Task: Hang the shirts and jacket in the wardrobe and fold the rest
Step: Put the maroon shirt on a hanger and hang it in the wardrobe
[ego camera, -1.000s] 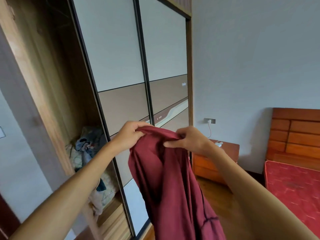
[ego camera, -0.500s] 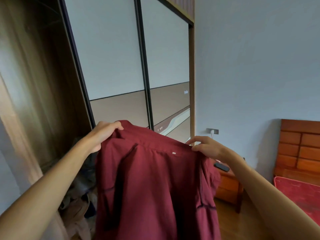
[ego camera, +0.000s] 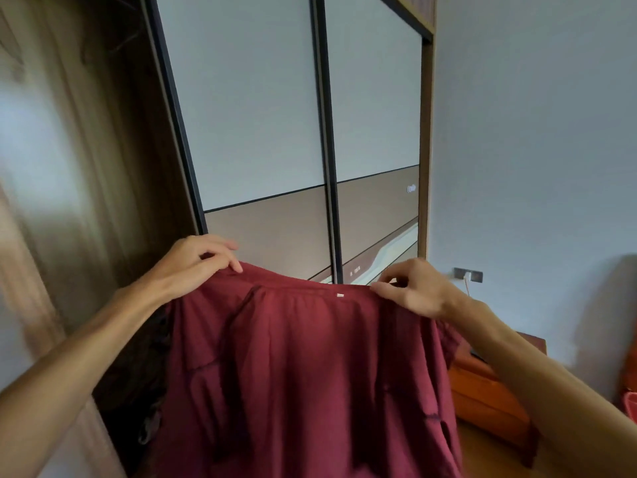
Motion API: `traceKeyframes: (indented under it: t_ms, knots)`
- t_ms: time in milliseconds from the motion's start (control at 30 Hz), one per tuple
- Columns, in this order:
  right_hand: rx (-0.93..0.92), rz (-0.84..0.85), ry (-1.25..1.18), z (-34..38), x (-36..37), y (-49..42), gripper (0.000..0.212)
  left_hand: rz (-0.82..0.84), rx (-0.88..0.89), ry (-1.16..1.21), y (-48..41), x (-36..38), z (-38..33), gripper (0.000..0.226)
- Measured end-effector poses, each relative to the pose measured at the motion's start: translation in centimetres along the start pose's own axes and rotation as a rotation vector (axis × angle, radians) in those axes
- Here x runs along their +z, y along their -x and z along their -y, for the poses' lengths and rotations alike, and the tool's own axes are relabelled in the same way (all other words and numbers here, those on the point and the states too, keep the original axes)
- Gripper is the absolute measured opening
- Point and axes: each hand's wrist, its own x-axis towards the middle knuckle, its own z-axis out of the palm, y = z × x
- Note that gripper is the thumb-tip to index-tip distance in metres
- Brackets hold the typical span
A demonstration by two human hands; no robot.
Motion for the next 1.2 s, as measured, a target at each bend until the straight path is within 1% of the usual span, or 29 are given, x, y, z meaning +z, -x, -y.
traceKeyframes:
  t_ms: [33, 67, 133, 167, 200, 233, 267, 333, 367, 400, 433, 500, 533, 567, 600, 633, 667, 700, 733, 767, 833, 900, 967, 1033, 1067, 1133, 1200]
  knots:
    - [0.015, 0.033, 0.015, -0.4, 0.4, -0.9, 0.029, 0.02, -0.002, -0.056, -0.1, 0.0, 0.5, 0.01]
    - [0.027, 0.075, 0.041, -0.7, 0.7, -1.8, 0.032, 0.066, -0.011, -0.132, -0.2, -0.1, 0.8, 0.013]
    - [0.057, 0.169, 0.11, -1.6, 1.2, -3.7, 0.037, 0.18, -0.055, -0.291, -0.7, -0.1, 1.9, 0.046]
    - [0.075, 0.213, 0.138, -2.1, 1.4, -4.7, 0.039, 0.202, -0.063, -0.344, -1.2, -0.1, 2.4, 0.052]
    - [0.093, 0.247, 0.155, -2.6, 1.6, -5.6, 0.04, 0.191, -0.053, -0.367, -1.6, 0.0, 2.6, 0.043]
    - [0.102, 0.269, 0.164, -3.1, 1.8, -6.6, 0.042, 0.163, -0.028, -0.365, -2.0, 0.0, 3.0, 0.03]
    - [0.101, 0.278, 0.171, -3.7, 2.0, -7.6, 0.049, 0.112, -0.009, -0.368, -2.5, -0.1, 3.5, 0.021]
    - [0.051, 0.272, 0.199, -4.4, 2.3, -9.5, 0.076, 0.015, 0.016, -0.389, -3.2, -0.3, 3.8, 0.016]
    - [0.009, 0.267, 0.205, -4.8, 2.5, -10.7, 0.091, -0.017, 0.013, -0.397, -3.8, -0.4, 4.4, 0.02]
    - [-0.028, 0.259, 0.206, -5.1, 2.7, -11.8, 0.103, -0.018, -0.018, -0.412, -4.2, -0.6, 4.7, 0.029]
    - [-0.058, 0.247, 0.199, -5.5, 2.9, -13.0, 0.107, -0.004, -0.066, -0.427, -4.6, -0.8, 4.9, 0.042]
    - [-0.081, 0.197, 0.175, -5.9, 3.2, -15.3, 0.1, 0.02, -0.225, -0.46, -5.1, -1.6, 5.7, 0.068]
    - [-0.073, 0.167, 0.156, -5.8, 3.3, -16.4, 0.093, 0.003, -0.303, -0.453, -5.3, -2.1, 6.0, 0.078]
    - [-0.045, 0.148, 0.119, -5.7, 3.4, -17.5, 0.085, 0.005, -0.372, -0.388, -5.4, -2.6, 5.9, 0.082]
    - [-0.002, 0.155, 0.058, -5.3, 3.7, -18.6, 0.075, 0.026, -0.44, -0.271, -5.4, -3.2, 5.2, 0.075]
    - [0.035, 0.197, -0.009, -4.9, 4.1, -19.7, 0.066, 0.066, -0.509, -0.113, -5.4, -3.4, 4.3, 0.059]
    - [0.055, 0.256, -0.069, -4.1, 4.5, -20.6, 0.059, 0.14, -0.601, 0.055, -5.5, -3.5, 3.5, 0.043]
    - [0.066, 0.312, -0.127, -3.2, 5.0, -21.6, 0.053, 0.186, -0.666, 0.175, -5.6, -3.5, 2.5, 0.036]
    - [0.082, 0.352, -0.195, -2.0, 5.5, -22.3, 0.046, 0.194, -0.704, 0.231, -5.8, -3.4, 1.7, 0.034]
    - [0.101, 0.384, -0.292, -0.7, 6.1, -23.0, 0.041, 0.153, -0.745, 0.267, -6.1, -3.2, 1.3, 0.033]
    - [0.11, 0.434, -0.52, 2.1, 7.3, -24.0, 0.034, 0.02, -0.824, 0.331, -6.7, -2.6, 1.2, 0.032]
    - [0.08, 0.495, -0.71, 5.1, 8.7, -24.8, 0.03, -0.124, -0.903, 0.395, -7.0, -2.3, 1.3, 0.033]
    - [0.021, 0.574, -0.906, 8.3, 10.0, -25.4, 0.024, -0.223, -0.955, 0.466, -6.9, -2.2, 1.3, 0.036]
    - [-0.027, 0.642, -1.051, 11.4, 11.1, -25.7, 0.018, -0.29, -0.963, 0.543, -6.7, -2.2, 1.2, 0.047]
    - [-0.037, 0.674, -1.114, 12.8, 11.6, -25.8, 0.018, -0.312, -0.96, 0.572, -6.6, -2.3, 1.3, 0.054]
    - [-0.056, 0.731, -1.234, 15.2, 12.4, -25.8, 0.028, -0.36, -0.933, 0.624, -6.4, -2.7, 1.6, 0.066]
    - [-0.148, 0.779, -1.26, 16.7, 13.1, -25.9, 0.026, -0.417, -0.87, 0.674, -5.9, -2.9, 2.0, 0.055]
